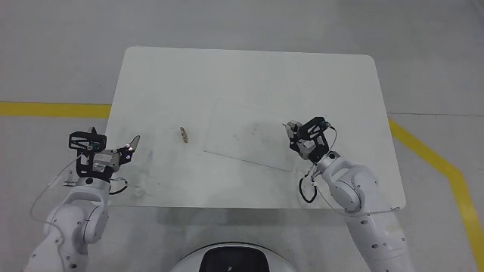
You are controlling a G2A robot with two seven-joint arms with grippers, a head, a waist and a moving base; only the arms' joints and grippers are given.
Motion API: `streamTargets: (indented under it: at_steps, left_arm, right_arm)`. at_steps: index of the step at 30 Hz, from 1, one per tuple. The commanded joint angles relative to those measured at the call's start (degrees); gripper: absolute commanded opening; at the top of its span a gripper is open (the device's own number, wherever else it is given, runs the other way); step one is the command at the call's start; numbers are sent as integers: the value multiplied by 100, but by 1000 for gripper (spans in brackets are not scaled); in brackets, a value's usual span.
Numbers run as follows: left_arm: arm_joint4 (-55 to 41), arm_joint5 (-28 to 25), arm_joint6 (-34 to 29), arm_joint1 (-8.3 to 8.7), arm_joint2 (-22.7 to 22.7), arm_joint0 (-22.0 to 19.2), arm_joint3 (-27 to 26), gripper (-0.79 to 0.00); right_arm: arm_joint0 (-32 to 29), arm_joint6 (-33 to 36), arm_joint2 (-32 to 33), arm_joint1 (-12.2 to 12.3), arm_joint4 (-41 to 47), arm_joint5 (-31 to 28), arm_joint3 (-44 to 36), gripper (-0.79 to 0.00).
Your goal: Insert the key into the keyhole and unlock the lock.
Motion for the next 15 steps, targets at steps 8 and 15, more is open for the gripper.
streamTargets:
  at_steps: [8, 15]
  left_arm:
    - [-321, 267, 242, -40, -116, -183, -788, 0]
    - [-2588, -616, -988, -109, 416, -870, -1682, 0]
  right_arm:
    - [15, -199, -67, -7, 579, -543, 125, -785]
    - [247, -189, -107, -12, 2159, -1616, 498, -785]
